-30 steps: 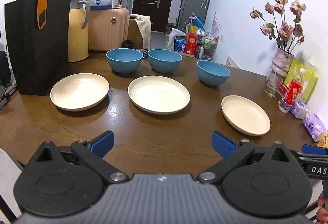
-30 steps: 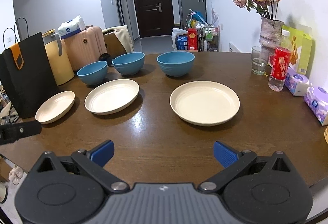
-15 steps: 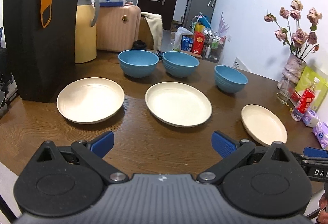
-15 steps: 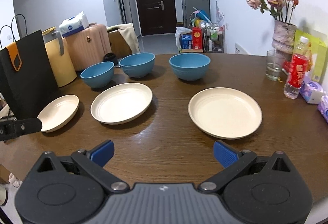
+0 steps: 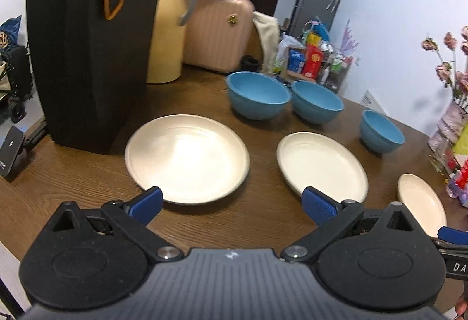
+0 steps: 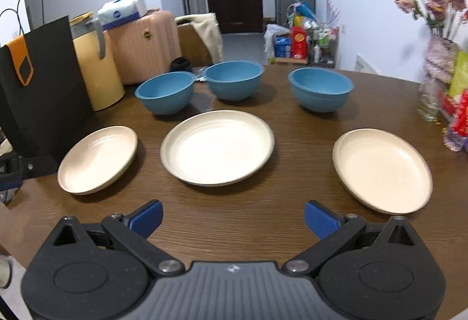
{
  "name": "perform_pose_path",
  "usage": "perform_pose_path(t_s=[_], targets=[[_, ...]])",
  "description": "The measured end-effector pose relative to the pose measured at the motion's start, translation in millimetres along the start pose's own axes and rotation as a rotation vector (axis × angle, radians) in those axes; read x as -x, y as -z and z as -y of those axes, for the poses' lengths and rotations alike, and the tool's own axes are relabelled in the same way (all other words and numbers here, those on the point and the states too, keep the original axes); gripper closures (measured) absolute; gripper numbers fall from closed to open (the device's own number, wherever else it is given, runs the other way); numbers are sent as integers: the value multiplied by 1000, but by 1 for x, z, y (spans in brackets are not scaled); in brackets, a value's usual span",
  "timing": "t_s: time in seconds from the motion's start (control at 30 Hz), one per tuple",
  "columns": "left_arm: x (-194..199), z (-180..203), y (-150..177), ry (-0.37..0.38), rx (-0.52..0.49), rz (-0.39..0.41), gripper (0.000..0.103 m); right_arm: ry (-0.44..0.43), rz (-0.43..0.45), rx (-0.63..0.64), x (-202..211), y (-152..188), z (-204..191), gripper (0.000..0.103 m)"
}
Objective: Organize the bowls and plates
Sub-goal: 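Move both open tools forward toward the rim of the nearest cream plate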
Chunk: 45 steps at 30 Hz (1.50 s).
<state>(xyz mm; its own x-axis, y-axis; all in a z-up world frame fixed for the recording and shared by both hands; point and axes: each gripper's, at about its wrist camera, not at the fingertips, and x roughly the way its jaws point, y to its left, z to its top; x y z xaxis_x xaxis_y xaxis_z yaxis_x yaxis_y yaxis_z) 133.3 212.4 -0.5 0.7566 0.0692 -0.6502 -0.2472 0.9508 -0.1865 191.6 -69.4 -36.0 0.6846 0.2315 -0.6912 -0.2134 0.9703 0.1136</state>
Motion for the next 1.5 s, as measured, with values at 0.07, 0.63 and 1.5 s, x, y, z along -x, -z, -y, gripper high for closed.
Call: perform_pose_path(t_s=[0.07, 0.63, 1.5], targets=[[-6, -13, -4, -9, -8, -17, 0, -10, -14, -2, -11, -4, -14, 0], [-64, -107, -38, -72, 60, -136, 0, -9, -132, 22, -107, -63, -109, 9], [-181, -155, -68, -111, 151, -419, 46, 41, -328, -85, -236, -74, -172, 59]])
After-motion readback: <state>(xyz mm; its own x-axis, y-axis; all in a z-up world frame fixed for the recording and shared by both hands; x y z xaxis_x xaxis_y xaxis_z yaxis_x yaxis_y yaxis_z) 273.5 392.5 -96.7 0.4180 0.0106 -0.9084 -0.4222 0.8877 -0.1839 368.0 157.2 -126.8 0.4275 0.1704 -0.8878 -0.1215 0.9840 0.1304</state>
